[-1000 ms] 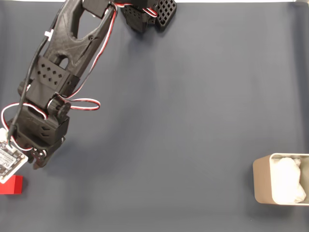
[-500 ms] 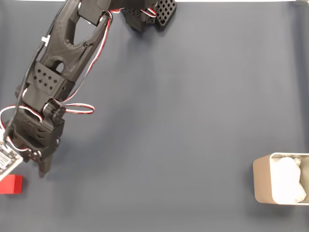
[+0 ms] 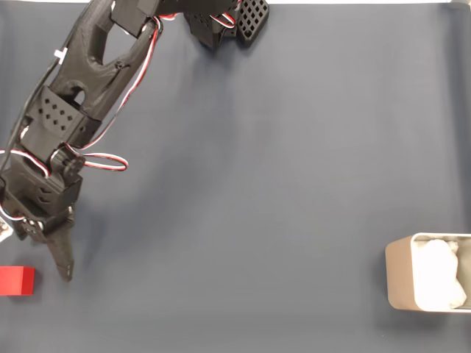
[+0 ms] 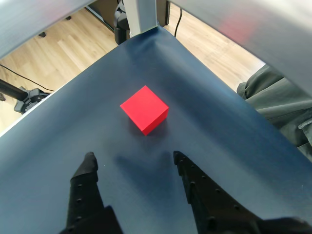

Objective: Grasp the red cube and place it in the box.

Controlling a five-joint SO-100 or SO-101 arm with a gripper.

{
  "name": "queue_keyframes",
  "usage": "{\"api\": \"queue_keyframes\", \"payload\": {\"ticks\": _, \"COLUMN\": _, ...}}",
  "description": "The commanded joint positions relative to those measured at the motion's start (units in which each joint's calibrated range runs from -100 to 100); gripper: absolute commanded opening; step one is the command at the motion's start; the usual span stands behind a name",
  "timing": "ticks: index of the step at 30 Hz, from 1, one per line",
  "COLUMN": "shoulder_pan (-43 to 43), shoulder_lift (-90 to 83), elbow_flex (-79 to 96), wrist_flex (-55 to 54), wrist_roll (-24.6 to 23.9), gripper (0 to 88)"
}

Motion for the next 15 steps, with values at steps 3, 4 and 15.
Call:
{"api": "queue_keyframes", "payload": {"ticks": 3, "shoulder_pan": 1.21, "shoulder_lift": -0.47, "elbow_flex": -2.76, "wrist_flex": -2.70, "wrist_roll": -0.49, "gripper": 41.9}}
{"api": "queue_keyframes", "payload": {"ticks": 4, "shoulder_pan": 1.21, "shoulder_lift": -0.21, "elbow_flex": -2.76, "wrist_flex": -3.19, "wrist_roll": -0.59, "gripper": 42.4}}
{"api": "queue_keyframes", "payload": {"ticks": 15, "shoulder_pan": 0.71, "shoulder_lift": 3.25, "elbow_flex": -4.68, "wrist_flex": -8.44, "wrist_roll": -1.27, "gripper": 45.2}}
